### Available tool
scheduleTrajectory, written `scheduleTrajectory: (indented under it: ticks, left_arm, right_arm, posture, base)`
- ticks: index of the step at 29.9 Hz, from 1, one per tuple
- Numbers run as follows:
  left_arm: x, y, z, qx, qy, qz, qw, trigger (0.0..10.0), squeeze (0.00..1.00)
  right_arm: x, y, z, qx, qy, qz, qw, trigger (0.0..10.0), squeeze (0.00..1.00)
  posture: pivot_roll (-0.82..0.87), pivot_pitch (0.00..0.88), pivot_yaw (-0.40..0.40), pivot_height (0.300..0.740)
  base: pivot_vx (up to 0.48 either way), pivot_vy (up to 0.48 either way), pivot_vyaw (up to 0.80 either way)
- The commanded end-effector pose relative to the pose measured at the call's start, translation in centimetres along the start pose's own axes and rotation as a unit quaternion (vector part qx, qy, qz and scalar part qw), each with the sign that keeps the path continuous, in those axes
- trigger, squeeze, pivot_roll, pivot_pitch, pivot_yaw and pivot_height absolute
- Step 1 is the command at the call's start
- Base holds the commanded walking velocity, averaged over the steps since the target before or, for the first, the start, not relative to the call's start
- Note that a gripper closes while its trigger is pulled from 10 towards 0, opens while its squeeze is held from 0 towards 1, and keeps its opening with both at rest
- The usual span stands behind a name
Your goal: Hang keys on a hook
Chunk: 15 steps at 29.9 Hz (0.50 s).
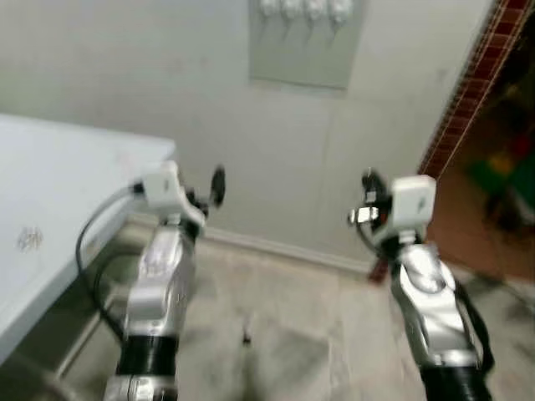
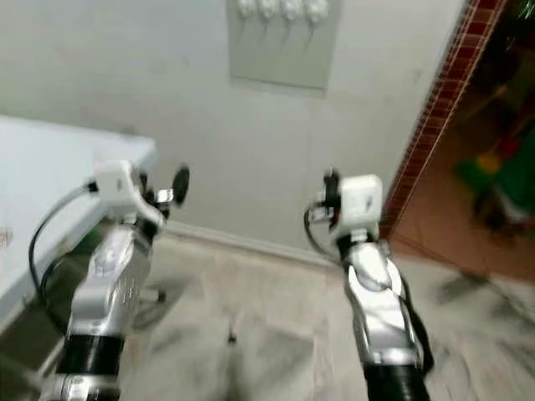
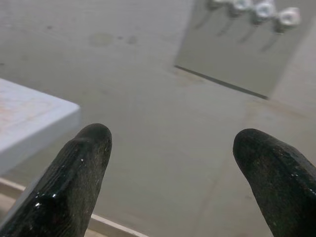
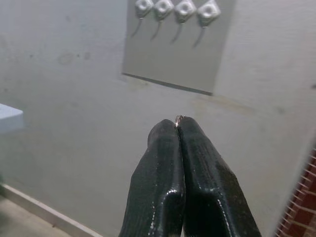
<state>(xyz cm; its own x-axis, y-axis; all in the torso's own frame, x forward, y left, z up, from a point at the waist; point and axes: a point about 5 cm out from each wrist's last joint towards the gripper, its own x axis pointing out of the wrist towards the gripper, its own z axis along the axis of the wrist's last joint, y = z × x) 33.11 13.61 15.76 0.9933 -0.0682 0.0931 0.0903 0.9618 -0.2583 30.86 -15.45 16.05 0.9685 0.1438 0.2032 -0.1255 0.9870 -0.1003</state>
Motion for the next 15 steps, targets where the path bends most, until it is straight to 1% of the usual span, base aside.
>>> scheduleTrajectory:
  ticks: [1,3,15]
  left_arm:
    - [0.11,0.30,0.57,0.010,-0.009,0.001,1.000,10.0,0.00]
    - [0.11,0.32,0.59,0.005,-0.009,0.003,1.000,10.0,0.00]
    - [0.03,0.30,0.60,0.002,-0.007,0.004,1.000,10.0,0.00]
  right_arm:
    - [0.38,0.31,0.51,0.005,-0.009,0.002,1.000,10.0,0.00]
    - [0.40,0.32,0.54,0.005,-0.009,0.003,1.000,10.0,0.00]
    - [0.28,0.36,0.56,0.005,-0.008,0.003,1.000,10.0,0.00]
  posture:
    - [-0.03,0.037,-0.027,0.732]
    - [-0.03,0.038,-0.026,0.732]
    - [-0.03,0.052,-0.026,0.732]
  base:
    - [0.439,0.000,0.00]
    - [0.439,0.000,0.00]
    - [0.436,0.000,0.00]
